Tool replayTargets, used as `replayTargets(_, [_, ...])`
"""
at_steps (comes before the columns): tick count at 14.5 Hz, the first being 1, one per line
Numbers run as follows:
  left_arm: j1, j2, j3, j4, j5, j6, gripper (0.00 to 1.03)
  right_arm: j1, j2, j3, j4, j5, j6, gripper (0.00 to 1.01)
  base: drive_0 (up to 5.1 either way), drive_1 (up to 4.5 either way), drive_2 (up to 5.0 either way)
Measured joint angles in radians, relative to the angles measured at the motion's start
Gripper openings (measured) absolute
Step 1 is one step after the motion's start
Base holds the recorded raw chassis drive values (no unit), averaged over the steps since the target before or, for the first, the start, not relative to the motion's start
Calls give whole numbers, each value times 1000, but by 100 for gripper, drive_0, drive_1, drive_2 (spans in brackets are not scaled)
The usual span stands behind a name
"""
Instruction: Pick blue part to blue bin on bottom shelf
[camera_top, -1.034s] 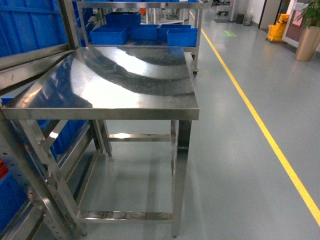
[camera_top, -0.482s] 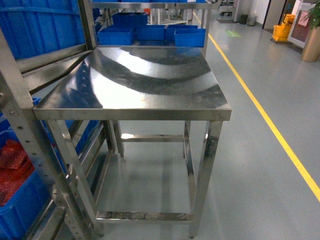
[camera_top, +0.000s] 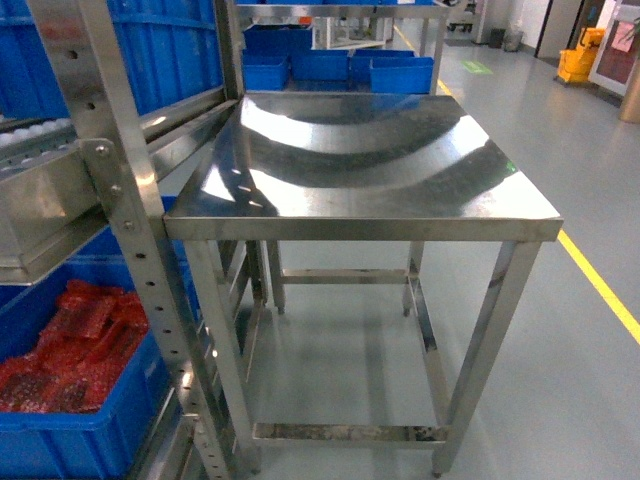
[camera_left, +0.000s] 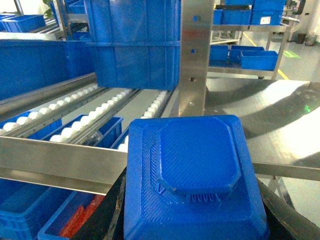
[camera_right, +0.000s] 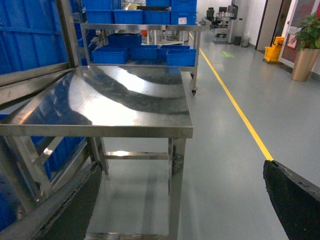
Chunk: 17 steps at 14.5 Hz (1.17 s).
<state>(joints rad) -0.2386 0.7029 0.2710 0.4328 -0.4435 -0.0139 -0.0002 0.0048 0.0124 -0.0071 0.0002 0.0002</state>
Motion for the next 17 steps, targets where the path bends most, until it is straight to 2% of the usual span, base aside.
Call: replayTargets(17, [0, 2, 0, 1, -1, 0, 43, 0, 0, 0, 0, 0, 0, 98, -8, 404, -420])
